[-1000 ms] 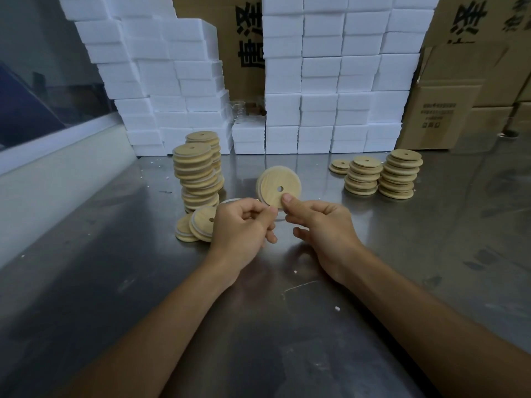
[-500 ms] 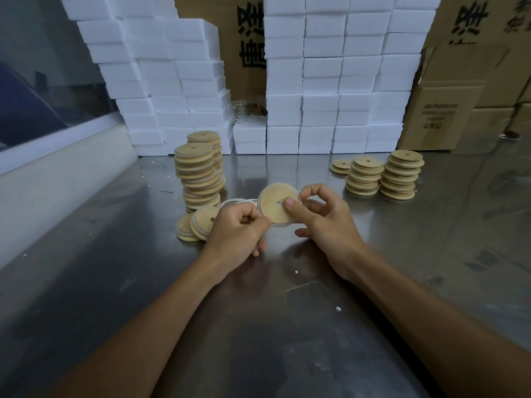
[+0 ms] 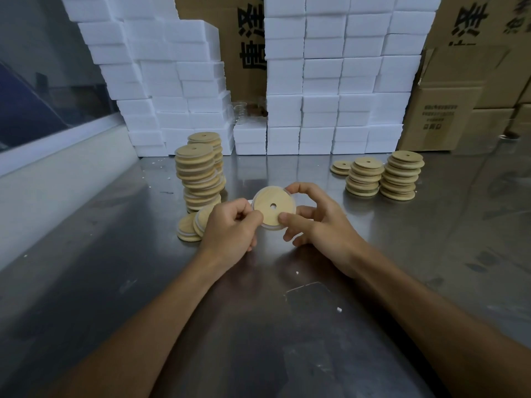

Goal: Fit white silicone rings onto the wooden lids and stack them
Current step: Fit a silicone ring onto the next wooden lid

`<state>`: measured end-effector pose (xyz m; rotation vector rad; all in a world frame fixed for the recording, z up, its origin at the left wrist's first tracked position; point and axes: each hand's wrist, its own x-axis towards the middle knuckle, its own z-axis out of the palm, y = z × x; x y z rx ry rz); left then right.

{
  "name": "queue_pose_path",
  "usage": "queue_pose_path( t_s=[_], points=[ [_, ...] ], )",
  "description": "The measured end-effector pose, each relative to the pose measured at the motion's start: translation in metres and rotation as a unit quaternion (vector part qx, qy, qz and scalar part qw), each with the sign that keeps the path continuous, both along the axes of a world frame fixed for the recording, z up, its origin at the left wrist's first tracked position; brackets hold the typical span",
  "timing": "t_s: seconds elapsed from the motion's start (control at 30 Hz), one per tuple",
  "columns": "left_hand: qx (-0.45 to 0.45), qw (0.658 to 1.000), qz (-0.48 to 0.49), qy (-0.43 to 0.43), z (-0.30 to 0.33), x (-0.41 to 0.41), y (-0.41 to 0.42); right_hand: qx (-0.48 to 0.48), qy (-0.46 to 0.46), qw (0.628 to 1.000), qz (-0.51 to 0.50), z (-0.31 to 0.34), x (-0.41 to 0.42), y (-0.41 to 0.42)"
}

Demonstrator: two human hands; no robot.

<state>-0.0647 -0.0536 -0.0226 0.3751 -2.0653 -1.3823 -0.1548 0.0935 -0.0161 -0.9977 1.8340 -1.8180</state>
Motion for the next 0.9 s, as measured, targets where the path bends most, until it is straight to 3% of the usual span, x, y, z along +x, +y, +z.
queue_pose_path(
  t_s=[0.17,0.37,0.7,0.9],
  points=[
    [0.003,1.0,0.016,0.014,0.002,0.001,-0.003,0.019,0.048,0.999,0.017,0.002,0.005,0.0],
    [-0.019,1.0,-0.016,0.008,0.002,0.001,0.002,0.009,0.04,0.999,0.0,0.001,0.004,0.0],
    [-0.123,0.991,-0.005,0.045,0.0,0.0,0.004,0.009,0.083,0.996,0.04,-0.002,0.01,-0.006],
    [-0.056,0.996,0.039,0.062,-0.008,-0.009,0.014,-0.047,-0.031,0.998,-0.031,-0.006,0.01,-0.005]
  ],
)
